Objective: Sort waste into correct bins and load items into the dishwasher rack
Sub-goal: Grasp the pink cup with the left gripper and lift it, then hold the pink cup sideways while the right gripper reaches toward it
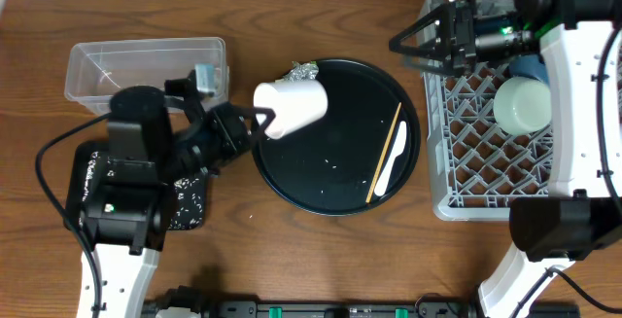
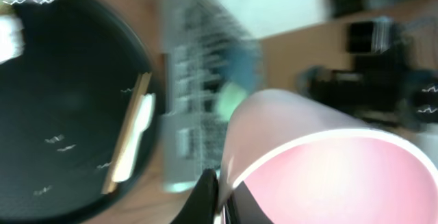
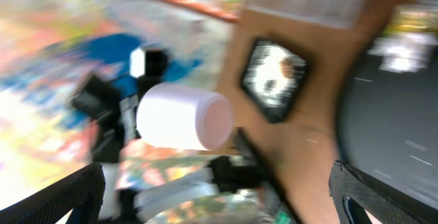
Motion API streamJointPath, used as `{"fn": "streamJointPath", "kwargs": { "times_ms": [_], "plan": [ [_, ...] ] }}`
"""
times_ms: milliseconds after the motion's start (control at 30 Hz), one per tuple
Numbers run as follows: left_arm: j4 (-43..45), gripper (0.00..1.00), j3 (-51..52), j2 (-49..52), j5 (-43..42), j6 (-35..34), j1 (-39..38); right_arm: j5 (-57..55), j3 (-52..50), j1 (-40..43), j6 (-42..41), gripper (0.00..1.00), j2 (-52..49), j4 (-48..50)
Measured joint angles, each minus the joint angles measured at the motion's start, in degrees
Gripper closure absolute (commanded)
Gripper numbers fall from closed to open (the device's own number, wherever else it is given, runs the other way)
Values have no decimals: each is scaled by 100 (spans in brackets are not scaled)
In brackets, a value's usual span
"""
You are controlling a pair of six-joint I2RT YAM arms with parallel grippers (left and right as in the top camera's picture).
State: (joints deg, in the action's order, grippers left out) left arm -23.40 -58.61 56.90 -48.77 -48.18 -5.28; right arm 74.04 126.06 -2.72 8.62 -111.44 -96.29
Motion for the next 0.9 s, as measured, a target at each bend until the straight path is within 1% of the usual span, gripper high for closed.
{"fn": "streamJointPath", "kwargs": {
  "times_ms": [133, 233, 300, 567, 767, 900],
  "plan": [
    [1303, 94, 9, 28, -914, -894, 229, 811, -448, -354, 315, 1, 13, -2],
    [1899, 94, 7, 24, -1290, -1480, 251, 1045, -791, -531, 424, 1, 13, 4],
    [1963, 94, 7, 20, -1456, -1799, 251, 1147, -981, -588, 461, 1, 13, 9],
    [1967, 94, 7, 149, -1554, -2430, 249, 1298, -1128, -581, 400, 1, 13, 122],
    [2000, 94, 7, 476, -1451, -2688, 90, 1346, -1134, -588, -256, 1, 13, 662],
    [2426, 94, 9, 767, -1370, -2885, -31, 1360, -1139, -619, -745, 1, 13, 997]
  ]
}}
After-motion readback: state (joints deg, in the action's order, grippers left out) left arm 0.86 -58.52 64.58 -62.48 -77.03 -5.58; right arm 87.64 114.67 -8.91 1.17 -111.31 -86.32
